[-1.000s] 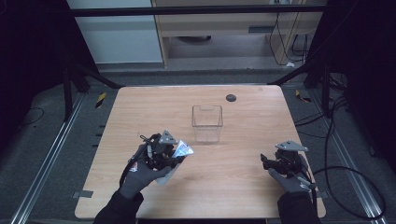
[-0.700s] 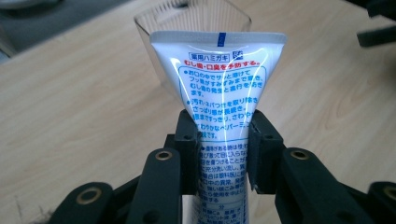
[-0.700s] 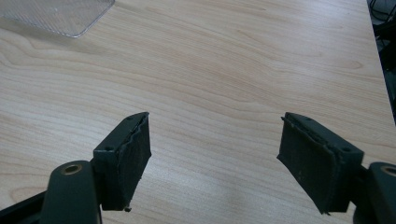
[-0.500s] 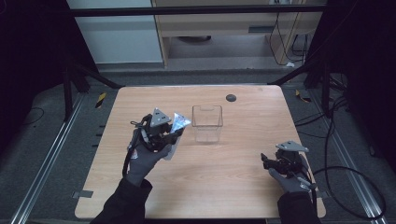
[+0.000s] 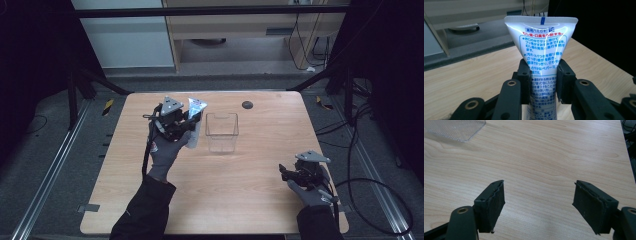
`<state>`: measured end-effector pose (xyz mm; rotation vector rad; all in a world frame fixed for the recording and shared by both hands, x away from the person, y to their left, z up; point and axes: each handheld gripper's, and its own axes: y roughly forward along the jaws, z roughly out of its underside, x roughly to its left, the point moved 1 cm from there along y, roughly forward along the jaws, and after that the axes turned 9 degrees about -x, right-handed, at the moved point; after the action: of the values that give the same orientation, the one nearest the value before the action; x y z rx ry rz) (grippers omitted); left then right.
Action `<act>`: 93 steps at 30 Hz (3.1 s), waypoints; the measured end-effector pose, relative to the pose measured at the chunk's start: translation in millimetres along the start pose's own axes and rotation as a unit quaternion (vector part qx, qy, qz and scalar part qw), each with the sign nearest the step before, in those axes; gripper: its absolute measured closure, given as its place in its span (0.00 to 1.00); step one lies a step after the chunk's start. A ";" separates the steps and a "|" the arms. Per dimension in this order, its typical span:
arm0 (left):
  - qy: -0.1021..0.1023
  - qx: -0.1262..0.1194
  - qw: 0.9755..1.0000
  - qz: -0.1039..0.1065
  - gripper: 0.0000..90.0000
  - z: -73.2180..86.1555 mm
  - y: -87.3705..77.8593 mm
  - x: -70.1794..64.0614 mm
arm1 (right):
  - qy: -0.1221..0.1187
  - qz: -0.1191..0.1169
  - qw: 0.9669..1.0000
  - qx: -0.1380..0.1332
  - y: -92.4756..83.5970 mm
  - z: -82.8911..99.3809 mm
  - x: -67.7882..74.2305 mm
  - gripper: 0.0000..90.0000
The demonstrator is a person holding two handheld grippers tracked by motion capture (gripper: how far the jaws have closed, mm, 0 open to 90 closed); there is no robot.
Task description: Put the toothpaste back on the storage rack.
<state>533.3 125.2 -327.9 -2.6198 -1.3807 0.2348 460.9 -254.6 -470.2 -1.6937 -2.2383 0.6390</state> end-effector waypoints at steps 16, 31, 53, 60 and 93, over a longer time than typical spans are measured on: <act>-0.016 -0.031 0.999 -0.002 0.77 -14.1 43.2 -4.3 | 0.009 0.001 1.000 -0.003 1.2 0.8 -2.1 0.28; -0.013 -0.024 1.000 0.009 0.76 -11.4 80.5 -16.6 | 0.012 -0.002 1.000 -0.006 2.1 1.3 -3.8 0.28; -0.005 -0.003 1.000 0.013 0.76 12.4 109.4 -11.0 | 0.012 -0.003 1.000 -0.004 2.4 1.9 -4.2 0.28; -0.004 0.016 1.000 0.016 0.76 29.5 115.1 -9.5 | 0.013 -0.003 1.000 -0.003 2.9 1.9 -3.3 0.28; 0.020 0.071 0.997 0.016 0.74 77.2 124.0 -18.7 | 0.012 -0.002 1.000 -0.001 3.2 1.6 -3.5 0.27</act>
<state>605.3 46.7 -429.5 -2.5189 -1.2606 0.2712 463.8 -257.5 -473.0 -1.6882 -2.2272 0.6125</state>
